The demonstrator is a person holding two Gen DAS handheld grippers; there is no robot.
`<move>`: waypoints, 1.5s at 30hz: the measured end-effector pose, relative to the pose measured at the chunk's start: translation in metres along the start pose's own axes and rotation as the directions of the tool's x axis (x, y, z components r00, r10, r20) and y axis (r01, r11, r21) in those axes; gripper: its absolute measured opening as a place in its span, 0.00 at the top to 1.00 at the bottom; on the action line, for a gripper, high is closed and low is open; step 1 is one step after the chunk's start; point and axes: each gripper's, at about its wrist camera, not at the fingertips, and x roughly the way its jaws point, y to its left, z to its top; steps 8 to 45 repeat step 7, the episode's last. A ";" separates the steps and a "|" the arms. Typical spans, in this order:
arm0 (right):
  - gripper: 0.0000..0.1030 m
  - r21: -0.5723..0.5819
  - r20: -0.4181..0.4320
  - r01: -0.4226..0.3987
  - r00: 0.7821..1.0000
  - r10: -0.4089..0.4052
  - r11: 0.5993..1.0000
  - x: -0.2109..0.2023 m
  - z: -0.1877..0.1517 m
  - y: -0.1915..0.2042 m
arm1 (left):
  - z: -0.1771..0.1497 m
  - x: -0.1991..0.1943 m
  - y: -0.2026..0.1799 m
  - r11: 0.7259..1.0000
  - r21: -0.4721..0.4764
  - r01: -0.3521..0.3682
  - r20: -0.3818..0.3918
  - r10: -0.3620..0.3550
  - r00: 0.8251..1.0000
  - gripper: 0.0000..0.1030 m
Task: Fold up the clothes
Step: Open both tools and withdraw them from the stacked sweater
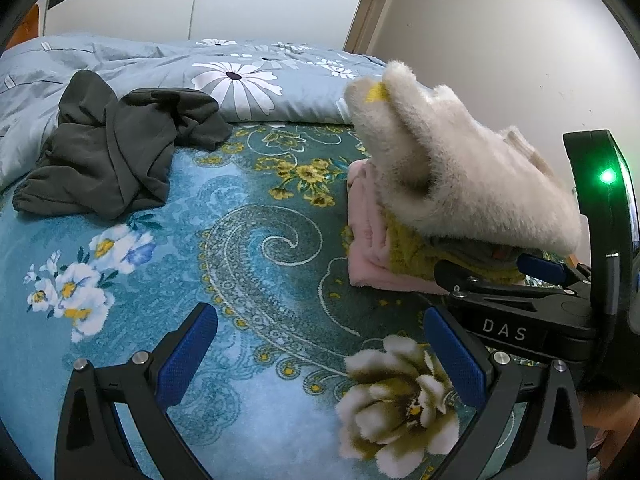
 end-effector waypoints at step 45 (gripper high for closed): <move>0.00 -0.011 0.001 0.014 1.000 -0.014 1.000 0.002 -0.003 0.003 | -0.002 0.004 0.001 1.000 -0.008 -0.005 -0.008 0.005 1.000 0.00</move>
